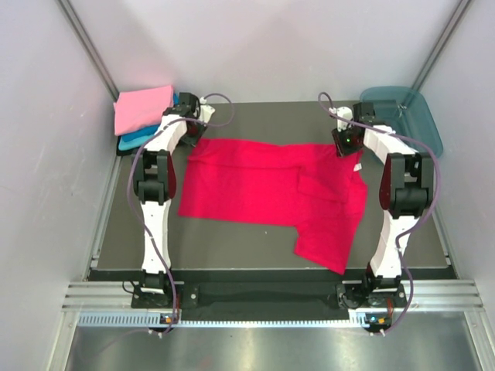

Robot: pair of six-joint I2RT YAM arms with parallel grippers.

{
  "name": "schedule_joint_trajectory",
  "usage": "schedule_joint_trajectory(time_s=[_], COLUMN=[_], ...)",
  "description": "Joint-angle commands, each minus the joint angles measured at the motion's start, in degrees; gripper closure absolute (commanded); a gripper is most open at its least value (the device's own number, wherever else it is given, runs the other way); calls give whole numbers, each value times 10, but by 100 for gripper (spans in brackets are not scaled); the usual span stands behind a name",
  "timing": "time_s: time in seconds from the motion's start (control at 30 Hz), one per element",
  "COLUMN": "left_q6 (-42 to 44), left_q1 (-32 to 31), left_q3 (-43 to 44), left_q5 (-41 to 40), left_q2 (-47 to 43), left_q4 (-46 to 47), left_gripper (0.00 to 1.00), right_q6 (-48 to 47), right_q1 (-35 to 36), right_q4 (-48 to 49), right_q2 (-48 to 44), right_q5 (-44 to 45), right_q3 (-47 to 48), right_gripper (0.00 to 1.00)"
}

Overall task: Fold and stack the t-shirts
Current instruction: Fold the tshirt

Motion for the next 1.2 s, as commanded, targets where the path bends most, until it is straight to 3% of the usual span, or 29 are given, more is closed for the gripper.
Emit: schedule_joint_trajectory(time_s=[0.0, 0.27, 0.47, 0.73, 1.17], left_q6=[-9, -34, -68, -121, -133], left_q1=[2, 2, 2, 7, 17], left_q3=[33, 55, 63, 66, 79], left_q5=[-8, -12, -56, 16, 46], left_q2=[11, 16, 1, 7, 41], left_q4=[5, 9, 30, 2, 3], left_gripper=[66, 65, 58, 59, 61], right_q6=[-9, -18, -26, -31, -45], right_q1=[-4, -4, -4, -1, 4], right_q4=[15, 16, 17, 14, 12], right_q2=[-4, -5, -4, -4, -26], right_q5=[2, 17, 29, 32, 46], right_q3=[31, 15, 6, 5, -21], right_gripper=[73, 72, 70, 70, 70])
